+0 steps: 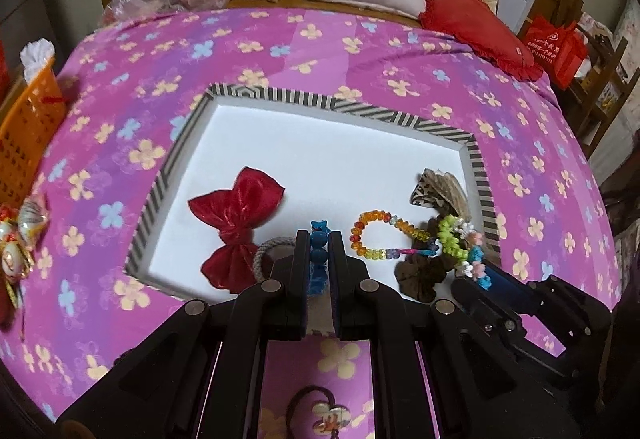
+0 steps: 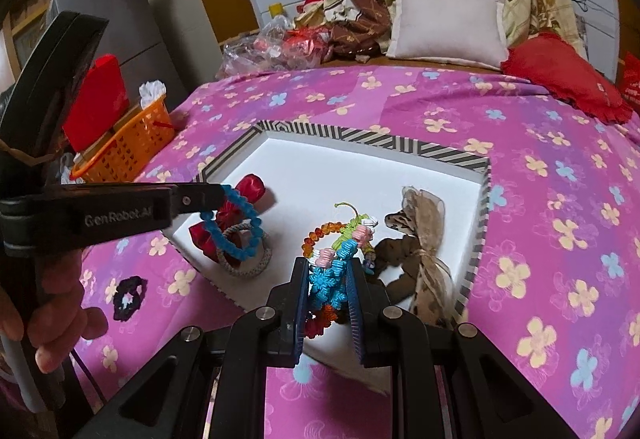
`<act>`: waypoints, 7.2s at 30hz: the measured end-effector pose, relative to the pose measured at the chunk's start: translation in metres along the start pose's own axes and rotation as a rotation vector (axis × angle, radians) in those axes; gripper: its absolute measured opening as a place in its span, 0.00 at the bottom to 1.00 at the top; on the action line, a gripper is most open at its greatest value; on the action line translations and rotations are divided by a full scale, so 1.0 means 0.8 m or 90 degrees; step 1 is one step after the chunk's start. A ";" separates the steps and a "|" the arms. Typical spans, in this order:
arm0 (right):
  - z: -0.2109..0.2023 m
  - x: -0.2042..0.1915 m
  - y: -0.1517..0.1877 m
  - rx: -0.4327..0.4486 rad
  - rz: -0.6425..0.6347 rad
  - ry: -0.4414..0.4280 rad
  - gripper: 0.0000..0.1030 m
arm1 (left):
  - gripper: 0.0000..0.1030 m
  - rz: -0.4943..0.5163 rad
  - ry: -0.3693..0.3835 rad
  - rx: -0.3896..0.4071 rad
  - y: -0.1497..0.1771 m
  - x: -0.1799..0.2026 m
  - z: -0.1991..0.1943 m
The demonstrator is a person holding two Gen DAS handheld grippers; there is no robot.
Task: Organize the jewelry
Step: 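Carry the blue bracelet and colorful hair ties over the white tray with both tools, then open both tools to drop the blue bracelet and hair ties into the tray, then move the right tool to the brown cord with charm and grasp it, then grasp the black scrunchie with the left tool while the right tool holds the brown cord, then carry the black scrunchie and brown cord into the tray and open both tools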
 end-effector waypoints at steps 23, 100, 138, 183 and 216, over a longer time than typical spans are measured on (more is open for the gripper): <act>0.065 -0.016 0.021 -0.057 -0.004 -0.006 0.17 | 0.07 -0.058 -0.024 -0.042 0.034 -0.064 0.046; 0.000 -0.140 0.148 -0.059 -0.104 0.005 0.44 | 0.46 -0.198 -0.115 0.026 0.225 -0.195 -0.105; -0.007 -0.113 0.149 -0.051 -0.077 -0.014 0.29 | 0.46 -0.214 -0.085 0.017 0.225 -0.200 -0.091; -0.034 -0.121 0.146 -0.013 -0.109 -0.017 0.31 | 0.04 -0.179 0.015 0.017 0.207 -0.173 -0.078; -0.096 -0.080 0.057 0.075 -0.074 0.017 0.31 | 0.04 -0.061 0.001 0.103 0.108 -0.077 -0.127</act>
Point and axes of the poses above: each gripper's, at about its wrist camera, not at the fingertips, and z roughly the way its jaws point, x to its right, y to its underside, the point moved 9 cm from there along z, roughly the way its jaws point, and after that the axes turned 9 degrees about y, right-handed, at the moved point
